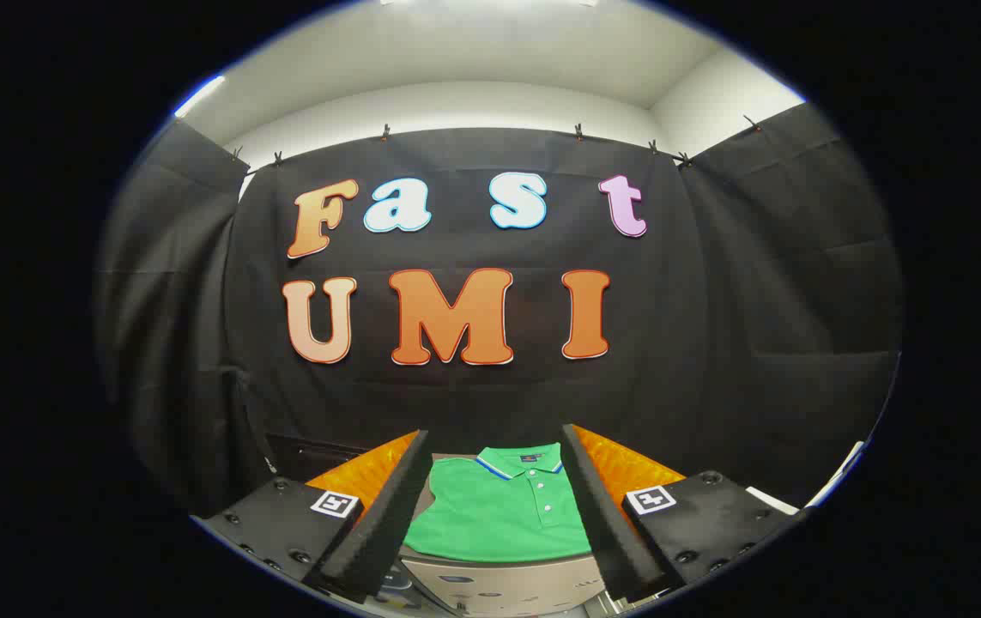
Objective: Put the clothes into the washing machine and then close the washing machine lid.
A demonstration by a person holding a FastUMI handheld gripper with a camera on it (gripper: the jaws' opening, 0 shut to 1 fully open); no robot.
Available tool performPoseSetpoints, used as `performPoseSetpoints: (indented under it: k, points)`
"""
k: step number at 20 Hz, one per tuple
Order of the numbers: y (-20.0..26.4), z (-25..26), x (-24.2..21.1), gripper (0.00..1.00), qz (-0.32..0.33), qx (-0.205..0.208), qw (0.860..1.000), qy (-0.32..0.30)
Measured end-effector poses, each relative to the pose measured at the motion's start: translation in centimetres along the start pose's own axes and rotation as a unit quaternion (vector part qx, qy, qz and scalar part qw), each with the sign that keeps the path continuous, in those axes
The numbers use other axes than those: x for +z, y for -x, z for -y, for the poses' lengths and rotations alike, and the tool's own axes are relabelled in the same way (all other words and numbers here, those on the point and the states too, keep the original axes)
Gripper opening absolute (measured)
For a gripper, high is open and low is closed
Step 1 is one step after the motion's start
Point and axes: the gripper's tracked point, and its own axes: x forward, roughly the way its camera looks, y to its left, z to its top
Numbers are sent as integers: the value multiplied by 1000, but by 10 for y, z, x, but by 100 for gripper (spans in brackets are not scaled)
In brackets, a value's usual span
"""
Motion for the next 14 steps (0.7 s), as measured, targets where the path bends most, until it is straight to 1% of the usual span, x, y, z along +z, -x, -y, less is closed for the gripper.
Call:
performPoseSetpoints:
  k: [14]
  points:
    - [-9,8,-1,97,-6,9,1000,-4]
